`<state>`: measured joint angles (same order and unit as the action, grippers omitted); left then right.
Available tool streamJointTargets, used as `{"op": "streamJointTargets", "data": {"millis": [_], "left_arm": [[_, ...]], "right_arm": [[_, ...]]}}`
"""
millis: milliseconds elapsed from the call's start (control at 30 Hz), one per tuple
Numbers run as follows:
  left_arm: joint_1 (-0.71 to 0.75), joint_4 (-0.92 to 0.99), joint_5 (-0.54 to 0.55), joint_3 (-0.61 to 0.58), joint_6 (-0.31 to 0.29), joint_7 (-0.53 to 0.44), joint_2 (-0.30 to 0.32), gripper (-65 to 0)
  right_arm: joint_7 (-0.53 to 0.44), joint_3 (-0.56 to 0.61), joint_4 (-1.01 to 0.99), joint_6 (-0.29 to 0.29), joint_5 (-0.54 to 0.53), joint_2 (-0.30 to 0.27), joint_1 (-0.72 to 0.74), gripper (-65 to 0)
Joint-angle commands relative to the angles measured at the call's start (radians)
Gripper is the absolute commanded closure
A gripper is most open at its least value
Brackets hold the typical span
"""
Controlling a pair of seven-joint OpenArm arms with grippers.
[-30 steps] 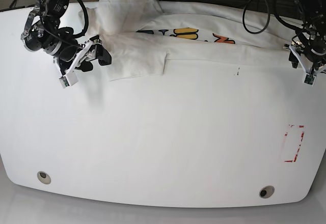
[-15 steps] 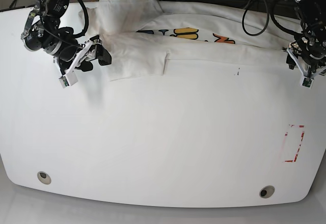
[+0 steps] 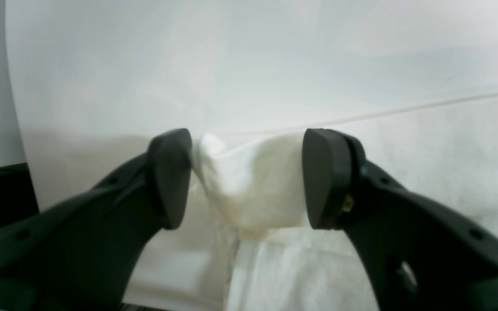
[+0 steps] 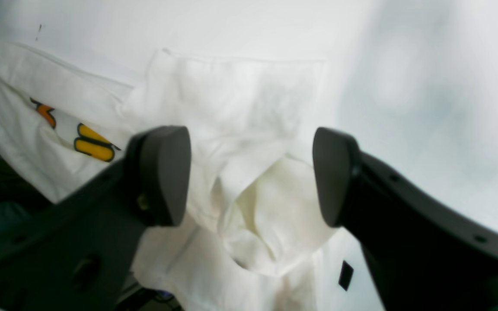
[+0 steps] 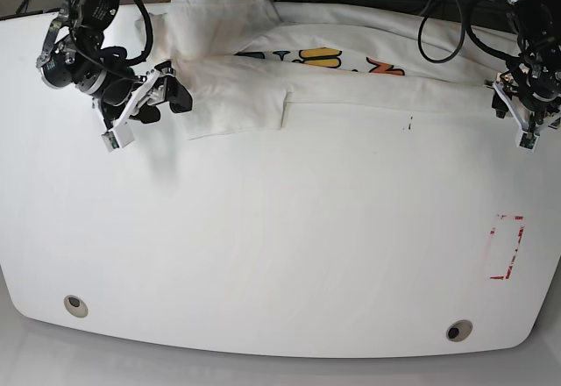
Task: Layout the t-shirt on the table in an organized manner, then fold the t-shirt properly
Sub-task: 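Grasp the shirt's folded end with the left gripper, then move the right gripper onto the shirt's collar end and grasp it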
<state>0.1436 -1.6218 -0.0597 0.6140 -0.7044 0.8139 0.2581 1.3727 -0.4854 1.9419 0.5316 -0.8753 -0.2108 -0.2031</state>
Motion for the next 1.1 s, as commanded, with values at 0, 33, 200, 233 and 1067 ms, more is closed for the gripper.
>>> {"op": "streamJointTargets", "data": {"millis": [0,33,200,233,1067], "left_arm": [[-0.009,-0.013,0.004,0.004,0.006,-0.018,0.019,-32.8],[-0.009,-0.013,0.004,0.004,0.006,-0.018,0.019,-30.5],[-0.009,-0.011,0.004,0.004,0.006,-0.018,0.019,-17.3],[-0.009,-0.011,0.004,0.004,0.006,-0.018,0.019,-14.8],[0.034,-0.142,0.011,0.080,0.006,-0.014,0.013,-3.2]], "right_arm": [[-0.016,-0.005,0.015,0.003,-0.018,-0.011,0.008,-42.5],[-0.016,-0.005,0.015,0.003,-0.018,-0.011,0.008,-42.5],[-0.016,-0.005,0.015,0.003,-0.018,-0.011,0.008,-42.5],[-0.016,-0.005,0.015,0.003,-0.018,-0.011,0.008,-42.5],[-0.016,-0.006,0.015,0.003,-0.018,-0.011,0.004,-42.5]]}}
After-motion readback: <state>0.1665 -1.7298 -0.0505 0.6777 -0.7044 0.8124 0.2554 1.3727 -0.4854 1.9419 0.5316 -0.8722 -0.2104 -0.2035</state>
